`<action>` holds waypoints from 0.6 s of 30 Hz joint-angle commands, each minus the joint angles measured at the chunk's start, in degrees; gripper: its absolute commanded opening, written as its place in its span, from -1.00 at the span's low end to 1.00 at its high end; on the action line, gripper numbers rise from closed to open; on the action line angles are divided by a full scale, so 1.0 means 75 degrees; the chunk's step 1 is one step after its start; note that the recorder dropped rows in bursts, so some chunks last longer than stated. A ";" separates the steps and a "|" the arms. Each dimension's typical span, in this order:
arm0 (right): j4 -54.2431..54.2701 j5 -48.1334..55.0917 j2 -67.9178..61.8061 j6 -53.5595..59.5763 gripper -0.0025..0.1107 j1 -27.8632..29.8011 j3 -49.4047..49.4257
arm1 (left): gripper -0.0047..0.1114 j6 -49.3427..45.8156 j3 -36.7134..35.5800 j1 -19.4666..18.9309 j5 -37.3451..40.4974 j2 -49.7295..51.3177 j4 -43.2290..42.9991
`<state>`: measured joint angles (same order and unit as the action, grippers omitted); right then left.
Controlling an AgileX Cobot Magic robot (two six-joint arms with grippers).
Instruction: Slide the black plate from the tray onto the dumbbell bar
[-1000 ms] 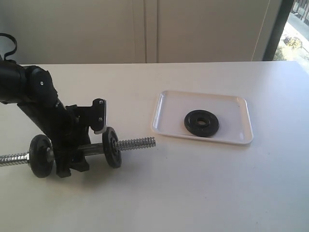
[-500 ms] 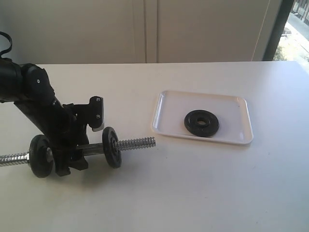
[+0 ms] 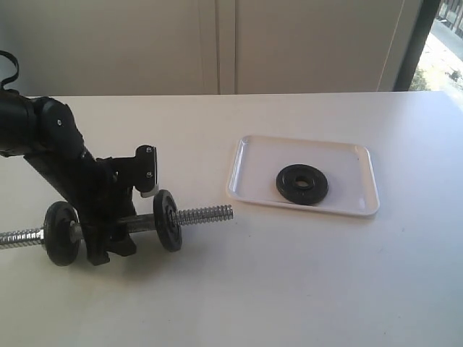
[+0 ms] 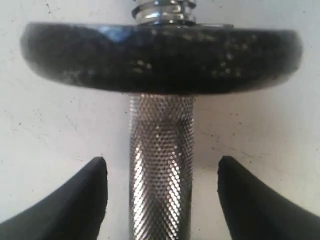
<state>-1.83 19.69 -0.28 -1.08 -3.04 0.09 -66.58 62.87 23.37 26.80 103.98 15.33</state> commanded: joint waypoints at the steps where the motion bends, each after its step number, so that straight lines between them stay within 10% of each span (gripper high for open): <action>1: -0.0014 -0.0056 0.0037 -0.0036 -0.96 0.0015 -0.0012 | 0.05 -0.0030 -0.0028 -0.0010 0.0134 0.0012 0.0122; 18: -0.0180 -0.0056 0.0037 -0.0018 -0.96 0.0015 -0.0012 | -0.92 -0.0030 -0.0028 -0.0010 0.0299 -0.0343 0.0828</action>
<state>-2.59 19.69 -0.28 -1.08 -3.04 0.09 -67.05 62.64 23.25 26.71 103.91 19.58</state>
